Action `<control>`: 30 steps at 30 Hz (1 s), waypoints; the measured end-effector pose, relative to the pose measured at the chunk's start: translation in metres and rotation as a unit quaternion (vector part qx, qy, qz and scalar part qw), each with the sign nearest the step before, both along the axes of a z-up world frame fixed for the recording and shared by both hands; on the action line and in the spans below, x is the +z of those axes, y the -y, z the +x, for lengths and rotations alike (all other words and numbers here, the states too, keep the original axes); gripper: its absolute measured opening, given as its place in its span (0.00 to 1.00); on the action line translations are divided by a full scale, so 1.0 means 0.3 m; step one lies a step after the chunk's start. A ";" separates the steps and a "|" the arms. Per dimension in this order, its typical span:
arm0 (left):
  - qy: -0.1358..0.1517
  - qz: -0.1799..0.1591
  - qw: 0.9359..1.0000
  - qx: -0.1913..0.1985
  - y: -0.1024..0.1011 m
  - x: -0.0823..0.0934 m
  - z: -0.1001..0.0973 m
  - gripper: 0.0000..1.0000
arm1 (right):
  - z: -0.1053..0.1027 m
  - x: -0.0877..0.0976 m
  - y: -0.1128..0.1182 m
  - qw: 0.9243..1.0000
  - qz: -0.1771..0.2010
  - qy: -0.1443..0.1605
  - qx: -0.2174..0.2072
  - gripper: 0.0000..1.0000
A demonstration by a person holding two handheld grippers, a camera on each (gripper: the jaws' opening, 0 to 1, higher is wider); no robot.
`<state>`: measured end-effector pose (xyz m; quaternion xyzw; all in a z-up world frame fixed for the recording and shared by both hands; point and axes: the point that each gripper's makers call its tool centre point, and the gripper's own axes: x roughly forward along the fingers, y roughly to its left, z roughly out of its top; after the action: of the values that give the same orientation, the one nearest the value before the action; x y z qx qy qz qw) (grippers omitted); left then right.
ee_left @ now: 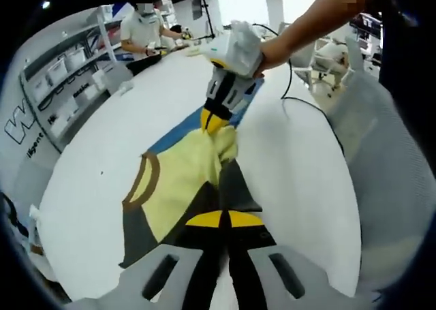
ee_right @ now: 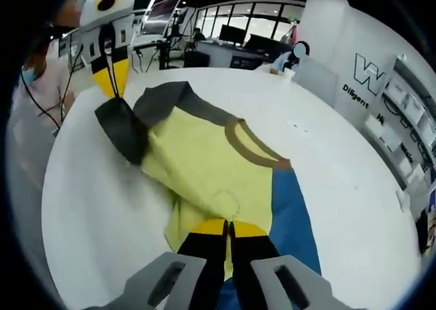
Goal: Fold the garment on the visible template until the final outline fits inside the template.
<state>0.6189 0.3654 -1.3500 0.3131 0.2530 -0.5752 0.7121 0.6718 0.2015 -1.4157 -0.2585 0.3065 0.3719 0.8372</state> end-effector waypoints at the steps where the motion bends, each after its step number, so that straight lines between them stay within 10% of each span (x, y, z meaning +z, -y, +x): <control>1: 0.002 0.000 1.000 0.004 -0.015 0.006 0.003 0.08 | -0.001 0.000 0.000 1.000 0.000 0.000 0.000 0.00; 30: 0.076 0.049 0.989 0.121 -0.491 0.098 0.129 0.08 | 0.012 0.003 0.025 1.000 -0.005 -0.005 -0.021 0.00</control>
<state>0.6575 0.5127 -1.3206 0.3581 0.2619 -0.4462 0.7772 0.6755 0.1941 -1.4148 -0.2541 0.3177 0.3545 0.8419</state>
